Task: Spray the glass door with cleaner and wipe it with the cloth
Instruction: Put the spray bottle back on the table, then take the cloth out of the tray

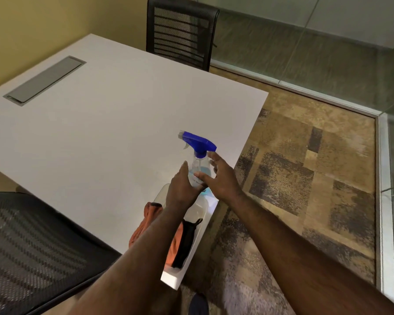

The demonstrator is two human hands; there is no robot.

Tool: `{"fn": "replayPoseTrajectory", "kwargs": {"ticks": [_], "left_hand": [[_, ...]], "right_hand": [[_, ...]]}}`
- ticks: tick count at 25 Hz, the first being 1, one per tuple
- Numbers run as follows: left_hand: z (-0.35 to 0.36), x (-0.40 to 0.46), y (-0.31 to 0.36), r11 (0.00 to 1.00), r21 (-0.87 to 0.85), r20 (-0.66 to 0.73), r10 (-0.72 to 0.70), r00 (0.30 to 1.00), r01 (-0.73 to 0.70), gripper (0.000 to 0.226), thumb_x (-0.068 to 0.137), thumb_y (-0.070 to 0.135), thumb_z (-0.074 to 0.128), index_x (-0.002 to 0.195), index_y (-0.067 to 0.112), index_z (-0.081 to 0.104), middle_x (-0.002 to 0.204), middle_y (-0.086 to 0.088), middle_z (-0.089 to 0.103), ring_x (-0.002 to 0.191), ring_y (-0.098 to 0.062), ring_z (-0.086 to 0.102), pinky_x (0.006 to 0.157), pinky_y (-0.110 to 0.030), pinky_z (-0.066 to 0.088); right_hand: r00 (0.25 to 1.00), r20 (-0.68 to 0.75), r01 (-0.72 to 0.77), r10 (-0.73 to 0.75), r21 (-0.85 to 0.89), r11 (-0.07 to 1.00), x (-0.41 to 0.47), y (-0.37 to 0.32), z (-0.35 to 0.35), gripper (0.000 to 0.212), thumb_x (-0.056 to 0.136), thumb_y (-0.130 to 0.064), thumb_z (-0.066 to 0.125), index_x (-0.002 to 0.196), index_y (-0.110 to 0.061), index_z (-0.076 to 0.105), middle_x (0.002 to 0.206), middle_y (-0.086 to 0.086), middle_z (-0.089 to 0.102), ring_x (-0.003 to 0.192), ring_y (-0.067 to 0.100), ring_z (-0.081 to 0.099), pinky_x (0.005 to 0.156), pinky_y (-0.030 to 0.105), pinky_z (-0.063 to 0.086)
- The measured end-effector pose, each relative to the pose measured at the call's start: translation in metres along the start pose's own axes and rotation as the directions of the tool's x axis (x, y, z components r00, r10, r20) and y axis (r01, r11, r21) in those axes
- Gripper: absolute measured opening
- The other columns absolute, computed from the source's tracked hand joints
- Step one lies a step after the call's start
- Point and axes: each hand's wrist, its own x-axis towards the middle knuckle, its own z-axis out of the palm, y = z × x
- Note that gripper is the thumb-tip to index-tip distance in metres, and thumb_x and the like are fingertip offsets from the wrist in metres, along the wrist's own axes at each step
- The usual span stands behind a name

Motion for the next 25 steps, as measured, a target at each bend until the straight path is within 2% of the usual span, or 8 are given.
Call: {"fn": "replayPoseTrajectory", "kwargs": {"ticks": [3, 6, 9, 11, 14, 18, 23, 25], "left_hand": [[-0.025, -0.017, -0.004, 0.992, 0.114, 0.027, 0.044, 0.999, -0.046, 0.061, 0.088, 0.044, 0.069, 0.139, 0.018, 0.048, 0.138, -0.003, 0.06, 0.125, -0.025, 0.058, 0.097, -0.029, 0.046], [-0.049, -0.034, -0.023, 0.921, 0.374, 0.069, 0.092, 0.993, -0.111, 0.057, 0.094, 0.043, 0.06, 0.145, 0.022, 0.045, 0.148, 0.0, 0.053, 0.134, -0.022, 0.051, 0.11, -0.036, 0.039], [-0.066, -0.047, -0.04, 0.792, 0.555, 0.203, 0.169, 0.965, -0.255, 0.047, 0.094, 0.039, 0.059, 0.139, 0.023, 0.053, 0.139, 0.0, 0.061, 0.123, -0.024, 0.058, 0.101, -0.037, 0.044], [-0.072, -0.053, -0.045, 0.695, 0.654, 0.269, 0.158, 0.95, -0.3, 0.045, 0.092, 0.037, 0.059, 0.135, 0.023, 0.055, 0.135, 0.001, 0.062, 0.12, -0.024, 0.057, 0.097, -0.037, 0.044], [-0.067, -0.058, -0.045, 0.541, 0.742, 0.38, 0.148, 0.913, -0.396, 0.037, 0.091, 0.03, 0.056, 0.126, 0.018, 0.059, 0.127, -0.001, 0.062, 0.12, -0.025, 0.052, 0.098, -0.039, 0.038], [-0.056, -0.054, -0.042, 0.425, 0.791, 0.456, 0.071, 0.887, -0.44, 0.028, 0.098, 0.026, 0.047, 0.114, 0.01, 0.064, 0.12, -0.008, 0.063, 0.121, -0.028, 0.049, 0.104, -0.043, 0.03], [-0.053, -0.048, -0.049, 0.4, 0.819, 0.448, 0.001, 0.894, -0.411, 0.026, 0.097, 0.021, 0.048, 0.112, 0.007, 0.065, 0.119, -0.01, 0.062, 0.12, -0.029, 0.048, 0.104, -0.042, 0.03], [-0.052, -0.045, -0.052, 0.419, 0.821, 0.432, -0.012, 0.902, -0.387, 0.025, 0.096, 0.019, 0.048, 0.112, 0.007, 0.064, 0.118, -0.01, 0.061, 0.12, -0.03, 0.048, 0.103, -0.041, 0.032]], "right_hand": [[0.983, -0.18, 0.019, -0.035, -0.087, 0.996, -0.024, 0.015, 0.009, 0.078, 0.082, -0.028, 0.074, 0.145, -0.019, 0.03, 0.148, 0.002, 0.038, 0.133, 0.015, 0.039, 0.097, 0.025, 0.038], [0.922, -0.353, 0.08, -0.157, -0.225, 0.971, -0.061, 0.03, 0.031, 0.053, 0.083, -0.025, 0.072, 0.129, -0.018, 0.046, 0.13, 0.004, 0.05, 0.12, 0.013, 0.048, 0.094, 0.033, 0.05], [0.944, -0.134, 0.2, -0.301, -0.494, 0.846, -0.079, 0.036, 0.054, 0.035, 0.088, -0.034, 0.064, 0.119, -0.02, 0.054, 0.121, 0.002, 0.061, 0.115, 0.018, 0.055, 0.099, 0.038, 0.043], [0.971, 0.088, 0.227, -0.224, -0.643, 0.731, -0.076, 0.033, 0.07, 0.036, 0.091, -0.038, 0.058, 0.122, -0.02, 0.054, 0.126, 0.002, 0.06, 0.116, 0.021, 0.055, 0.103, 0.039, 0.037], [0.965, 0.257, 0.239, -0.049, -0.785, 0.571, -0.066, 0.029, 0.09, 0.03, 0.093, -0.036, 0.054, 0.118, -0.019, 0.055, 0.123, 0.005, 0.061, 0.113, 0.024, 0.055, 0.107, 0.044, 0.028], [0.95, 0.293, 0.22, 0.105, -0.872, 0.438, -0.058, 0.044, 0.107, 0.02, 0.094, -0.032, 0.052, 0.104, -0.022, 0.066, 0.103, 0.003, 0.069, 0.109, 0.023, 0.059, 0.114, 0.055, -0.009], [0.954, 0.276, 0.224, 0.115, -0.914, 0.338, -0.054, 0.07, 0.124, 0.022, 0.094, -0.035, 0.052, 0.087, -0.025, 0.07, 0.081, -0.003, 0.071, 0.096, 0.019, 0.065, 0.088, 0.058, -0.042], [0.955, 0.275, 0.226, 0.108, -0.916, 0.33, -0.052, 0.074, 0.127, 0.023, 0.094, -0.035, 0.051, 0.085, -0.026, 0.07, 0.077, -0.004, 0.07, 0.094, 0.018, 0.066, 0.083, 0.058, -0.045]]}}
